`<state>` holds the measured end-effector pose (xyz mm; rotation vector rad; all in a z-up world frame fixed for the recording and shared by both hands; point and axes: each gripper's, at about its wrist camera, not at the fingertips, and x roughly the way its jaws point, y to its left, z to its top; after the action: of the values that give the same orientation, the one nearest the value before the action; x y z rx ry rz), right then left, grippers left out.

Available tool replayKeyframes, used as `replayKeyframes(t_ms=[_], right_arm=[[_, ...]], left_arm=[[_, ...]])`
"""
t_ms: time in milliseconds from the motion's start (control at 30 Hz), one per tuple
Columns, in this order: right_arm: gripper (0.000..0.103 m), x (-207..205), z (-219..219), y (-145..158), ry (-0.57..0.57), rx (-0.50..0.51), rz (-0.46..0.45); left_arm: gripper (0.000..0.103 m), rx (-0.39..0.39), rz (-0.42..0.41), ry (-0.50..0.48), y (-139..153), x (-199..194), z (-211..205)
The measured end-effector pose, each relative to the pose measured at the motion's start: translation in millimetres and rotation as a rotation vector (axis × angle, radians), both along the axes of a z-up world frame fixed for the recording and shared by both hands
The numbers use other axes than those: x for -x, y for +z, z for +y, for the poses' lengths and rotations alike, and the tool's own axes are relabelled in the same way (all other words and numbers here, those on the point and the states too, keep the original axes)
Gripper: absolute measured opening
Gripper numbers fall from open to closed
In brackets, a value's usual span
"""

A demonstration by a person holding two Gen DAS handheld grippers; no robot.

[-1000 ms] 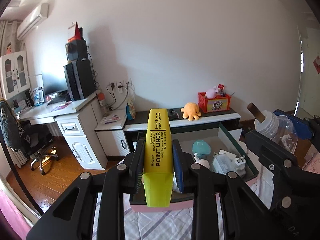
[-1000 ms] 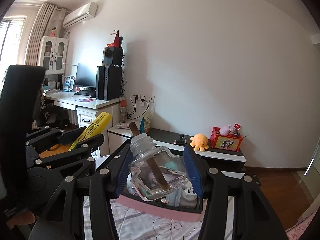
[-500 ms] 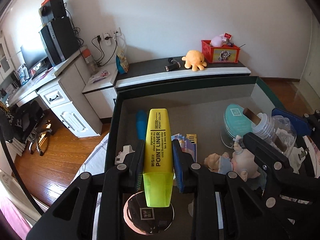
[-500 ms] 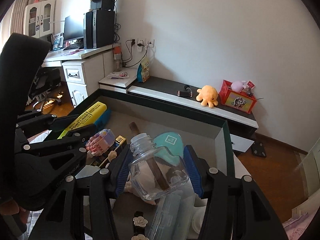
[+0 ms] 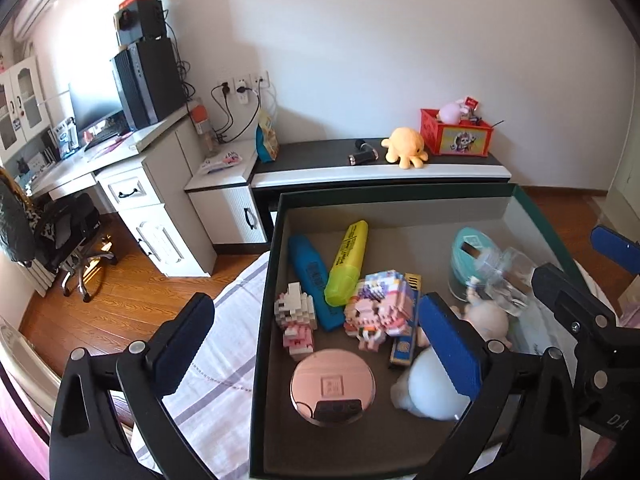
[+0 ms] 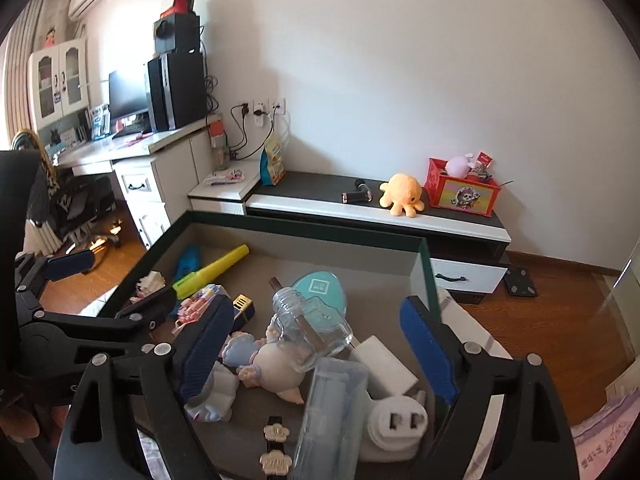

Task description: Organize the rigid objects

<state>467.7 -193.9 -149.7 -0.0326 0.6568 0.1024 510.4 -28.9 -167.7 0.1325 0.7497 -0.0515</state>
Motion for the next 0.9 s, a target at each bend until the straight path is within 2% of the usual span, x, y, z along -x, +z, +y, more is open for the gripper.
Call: replayKeyframes(t_ms=[67, 200, 400, 700, 800, 900], right_arm=[[0.103, 7, -2, 5, -0.017, 0.010, -0.008], [0.103, 25, -7, 11, -0.034, 0.014, 0.003], [0.103, 62, -15, 22, -0.039, -0.010, -0.002], [0.103, 142, -20, 46, -0.056, -0.068, -0.084], [0.103, 166, -14, 52, -0.046, -0.068, -0.108], [0.103, 195, -9, 60, -0.050, -0.060, -0.141]], left_arm=[[0.103, -0.016, -0.008, 0.000, 5, 11, 0], [0.103, 0.003, -0.016, -0.018, 16, 35, 2], [0.103, 0.019, -0.075, -0.004, 37, 79, 7], [0.103, 0.045, -0.188, -0.019, 67, 163, 9], [0.103, 0.019, -0.235, -0.012, 77, 191, 7], [0.103, 0.025, -0.280, -0.007, 86, 221, 13]])
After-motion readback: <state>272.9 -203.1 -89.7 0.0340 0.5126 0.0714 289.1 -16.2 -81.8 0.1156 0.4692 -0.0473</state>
